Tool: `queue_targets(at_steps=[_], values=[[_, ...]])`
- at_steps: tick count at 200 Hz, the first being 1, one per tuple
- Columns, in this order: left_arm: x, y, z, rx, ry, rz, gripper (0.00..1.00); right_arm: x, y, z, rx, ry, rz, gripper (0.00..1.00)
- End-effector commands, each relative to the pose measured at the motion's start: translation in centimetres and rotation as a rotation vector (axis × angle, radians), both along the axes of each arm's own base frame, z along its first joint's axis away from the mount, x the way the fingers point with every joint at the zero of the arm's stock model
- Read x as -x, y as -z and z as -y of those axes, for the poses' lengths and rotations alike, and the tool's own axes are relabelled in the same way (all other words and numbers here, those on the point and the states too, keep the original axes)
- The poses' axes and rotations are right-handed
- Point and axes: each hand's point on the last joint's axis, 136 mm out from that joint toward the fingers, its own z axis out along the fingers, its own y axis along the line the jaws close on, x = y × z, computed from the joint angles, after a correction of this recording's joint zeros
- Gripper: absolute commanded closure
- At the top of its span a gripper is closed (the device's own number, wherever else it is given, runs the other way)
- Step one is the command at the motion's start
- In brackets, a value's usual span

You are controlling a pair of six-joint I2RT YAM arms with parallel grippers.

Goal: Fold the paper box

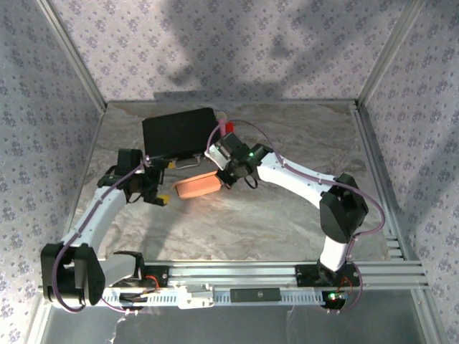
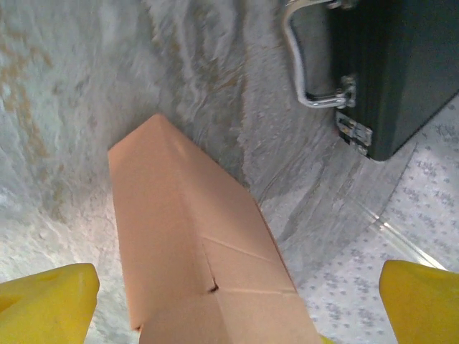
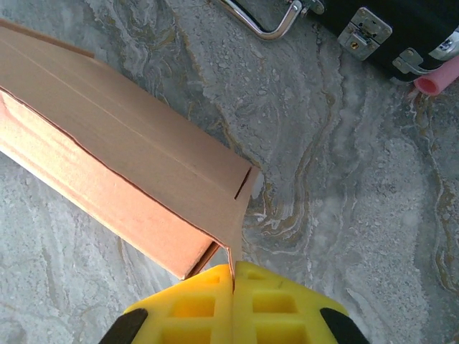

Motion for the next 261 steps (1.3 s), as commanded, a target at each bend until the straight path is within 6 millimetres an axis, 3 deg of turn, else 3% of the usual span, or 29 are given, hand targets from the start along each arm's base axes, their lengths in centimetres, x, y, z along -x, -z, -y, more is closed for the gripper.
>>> queue_targets(at_steps=[1,20,44,58,80,124,156,184,216,261], values=[[0.4,-2.9,-1.9,-0.218,0.134,0.125,0.01,0.5,0.2,0.1,-0.009,0.02,-0.081,1.0],[1.3,-4.7,-2.8,-0.435,0.308,0.202,0.15,0.3,0.0,0.1,-0.019,0.031,-0.102,1.0],[2.5,-4.8,-2.8,-0.589,0.498,0.252,0.41,0.3,-0.2,0.0,-0.032,0.035,-0.126,1.0],[3.2,-4.5,-3.5,-0.691,0.581,0.231,0.48,0.2,-0.3,0.0,-0.034,0.035,-0.134,1.0],[3.6,-4.5,-2.9,-0.757,0.729,0.251,0.56,0.0,-0.4,0.1,-0.035,0.039,-0.14,1.0],[4.0,-4.8,-0.1,-0.837,1.0,0.37,0.57,-0.3,-0.7,0.0,-0.042,0.047,-0.164,1.0],[4.6,-4.7,1.6,-0.794,1.035,0.434,0.57,-0.4,-0.5,0.0,-0.032,0.059,-0.182,1.0],[6.5,-4.6,3.1,-0.751,1.064,0.445,0.52,-0.5,-0.6,0.2,-0.035,0.083,-0.192,1.0],[7.7,-3.2,1.1,-0.873,1.029,0.318,0.53,-0.6,-0.8,0.2,-0.044,0.096,-0.193,1.0],[5.8,-4.3,0.4,-0.986,1.017,0.313,0.53,-0.7,-1.2,0.3,-0.05,0.094,-0.191,1.0]])
